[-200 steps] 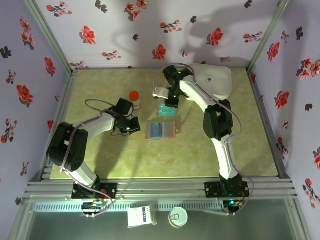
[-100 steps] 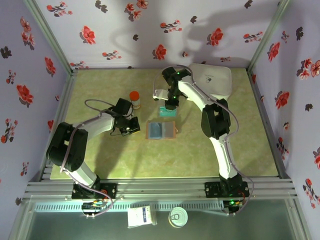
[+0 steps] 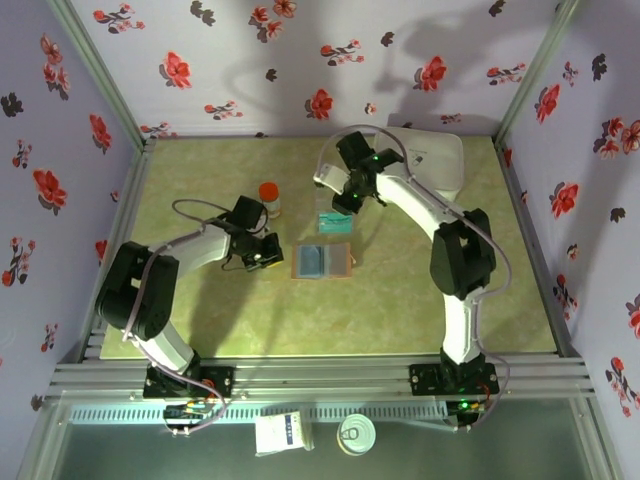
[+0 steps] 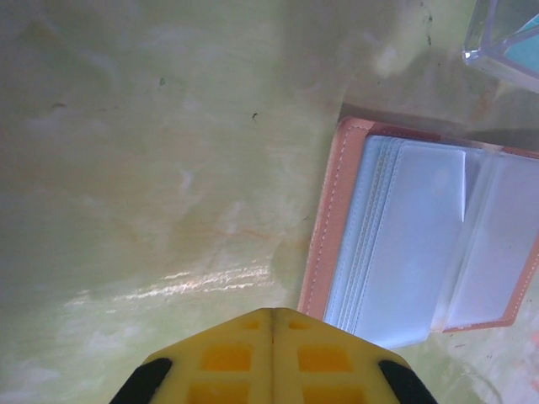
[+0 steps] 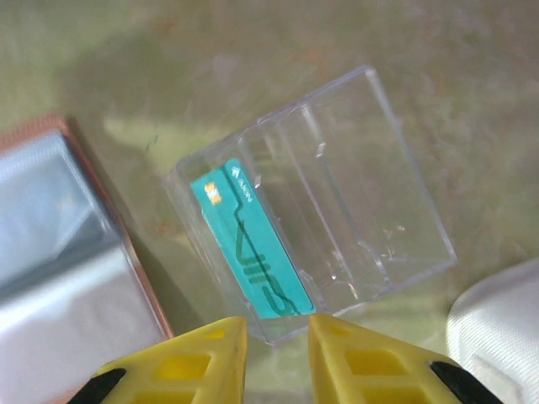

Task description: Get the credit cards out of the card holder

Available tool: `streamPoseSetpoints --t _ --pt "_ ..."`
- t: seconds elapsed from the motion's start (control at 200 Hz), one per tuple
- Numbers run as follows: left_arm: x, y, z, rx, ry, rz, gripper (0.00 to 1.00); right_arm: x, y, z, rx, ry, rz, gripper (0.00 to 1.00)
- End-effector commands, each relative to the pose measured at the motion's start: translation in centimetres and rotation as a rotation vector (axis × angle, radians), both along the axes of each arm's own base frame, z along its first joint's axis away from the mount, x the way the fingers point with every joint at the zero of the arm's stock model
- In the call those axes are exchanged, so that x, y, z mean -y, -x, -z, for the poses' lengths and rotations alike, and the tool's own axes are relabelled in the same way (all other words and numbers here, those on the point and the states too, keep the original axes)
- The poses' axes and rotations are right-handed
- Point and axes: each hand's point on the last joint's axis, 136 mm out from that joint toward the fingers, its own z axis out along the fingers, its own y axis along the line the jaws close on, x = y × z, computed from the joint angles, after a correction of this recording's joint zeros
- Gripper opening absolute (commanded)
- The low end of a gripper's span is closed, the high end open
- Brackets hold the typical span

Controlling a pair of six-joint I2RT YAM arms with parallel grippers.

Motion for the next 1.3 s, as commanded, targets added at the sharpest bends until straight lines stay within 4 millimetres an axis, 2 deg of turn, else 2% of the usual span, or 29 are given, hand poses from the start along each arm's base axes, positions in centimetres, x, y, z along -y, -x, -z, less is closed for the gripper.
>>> streamPoseSetpoints --t 0.0,0.13,0.27,0.475,0.61,0.84,1.075,1.295 --pt "1.9 -0.9 -0.7 0.018 0.042 0.030 0.05 -0.6 -0.9 -2.2 0.018 -0.211 0.312 0.28" --pt "3.2 -1.0 -0.3 0.013 0.042 0.054 0.04 -0.6 0.8 -1.8 -0.086 -0.379 0.535 0.25" --pt "3.9 -0.9 0.3 0.004 0.040 0.066 0.03 -2.4 4.0 -1.0 -0.210 -0.498 0.631 0.24" --pt "4.0 -0.6 1.1 -0.011 0.022 0.072 0.02 -5.3 8.4 0.5 -0.346 -0.510 0.706 0.24" --pt "3.6 -0.3 1.8 -0.025 -0.003 0.076 0.01 -5.8 10.1 2.2 -0.434 -0.468 0.763 0.24" --pt "3.5 0.0 2.3 -0.036 -0.006 0.083 0.01 -6.1 11.5 4.6 -0.544 -0.446 0.815 0.29" --pt "2.9 0.4 3.2 -0.063 -0.040 0.078 0.01 -6.5 11.6 6.6 -0.591 -0.440 0.850 0.36" --pt "2.7 0.5 3.2 -0.064 -0.055 0.081 0.00 -7.7 11.6 8.3 -0.655 -0.443 0.843 0.31"
